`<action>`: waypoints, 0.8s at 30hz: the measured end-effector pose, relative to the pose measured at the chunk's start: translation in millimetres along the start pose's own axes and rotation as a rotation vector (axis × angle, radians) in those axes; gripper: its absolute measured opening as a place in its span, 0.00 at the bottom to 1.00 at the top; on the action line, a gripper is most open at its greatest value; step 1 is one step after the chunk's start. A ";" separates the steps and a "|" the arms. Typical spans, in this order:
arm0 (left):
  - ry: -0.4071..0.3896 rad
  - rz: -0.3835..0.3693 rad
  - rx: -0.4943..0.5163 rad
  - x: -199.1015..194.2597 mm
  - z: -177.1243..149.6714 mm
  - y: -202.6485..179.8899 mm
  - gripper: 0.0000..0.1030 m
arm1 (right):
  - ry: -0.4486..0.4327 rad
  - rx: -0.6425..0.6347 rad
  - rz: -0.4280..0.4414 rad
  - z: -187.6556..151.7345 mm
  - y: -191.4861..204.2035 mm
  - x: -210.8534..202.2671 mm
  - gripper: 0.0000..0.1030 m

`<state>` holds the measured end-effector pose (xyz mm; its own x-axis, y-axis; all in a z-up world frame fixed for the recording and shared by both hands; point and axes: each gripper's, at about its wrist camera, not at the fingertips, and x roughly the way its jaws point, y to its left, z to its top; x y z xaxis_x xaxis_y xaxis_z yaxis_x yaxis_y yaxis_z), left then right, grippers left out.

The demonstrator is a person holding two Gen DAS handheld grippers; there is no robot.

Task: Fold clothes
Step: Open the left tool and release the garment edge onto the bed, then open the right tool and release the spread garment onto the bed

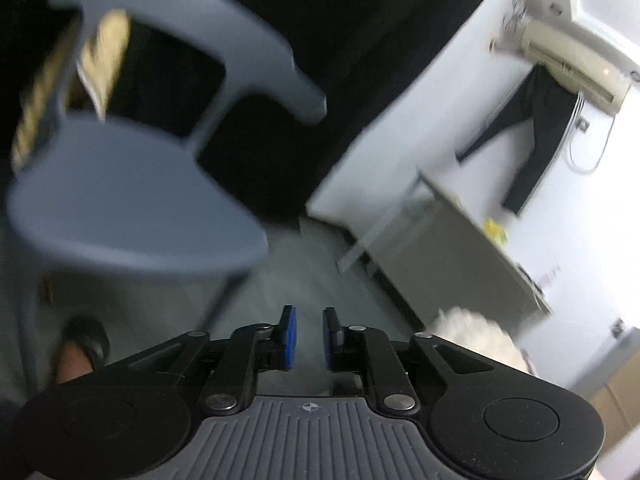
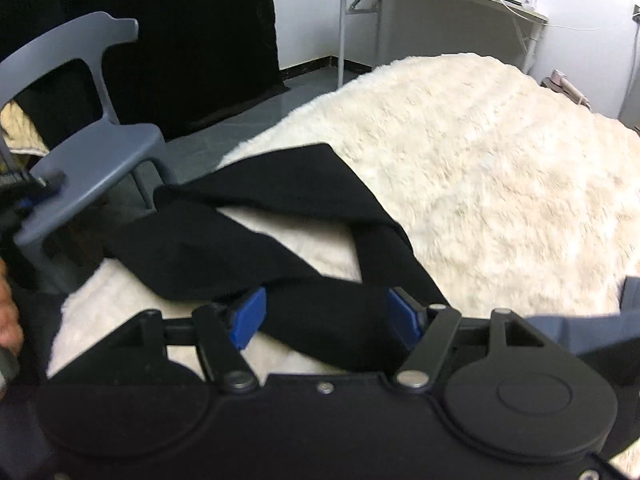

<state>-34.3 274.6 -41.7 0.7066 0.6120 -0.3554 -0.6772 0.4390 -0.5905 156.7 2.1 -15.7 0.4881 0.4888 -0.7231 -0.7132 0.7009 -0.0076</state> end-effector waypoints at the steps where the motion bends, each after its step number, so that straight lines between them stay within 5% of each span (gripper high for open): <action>1: -0.005 0.016 -0.027 0.0 1.5 2.7 0.29 | 0.001 0.005 0.006 -0.5 -3.8 -0.8 0.64; 5: 0.002 0.030 -0.036 0.6 3.3 0.0 0.29 | -0.017 -0.001 0.006 1.2 -4.3 -9.2 0.64; 9: -0.057 0.053 -0.070 -8.3 7.1 4.2 0.52 | -0.013 0.029 -0.044 -10.0 -9.3 -14.3 0.68; 15: -0.092 0.146 -0.201 -6.8 10.6 22.7 0.64 | 0.064 0.042 -0.079 -49.0 -27.1 -13.7 0.68; 18: -0.145 0.195 -0.198 -8.6 12.0 22.6 0.85 | 0.076 0.105 -0.103 -68.1 -39.0 -17.5 0.68; 24: -0.264 0.207 -0.098 -18.4 11.3 11.9 0.99 | 0.057 0.143 -0.099 -87.5 -39.3 -22.7 0.68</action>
<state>-57.7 276.0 -34.0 0.4701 0.8361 -0.2828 -0.7685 0.2302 -0.5970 129.6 -82.1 -59.3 0.5203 0.3864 -0.7615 -0.5820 0.8130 0.0149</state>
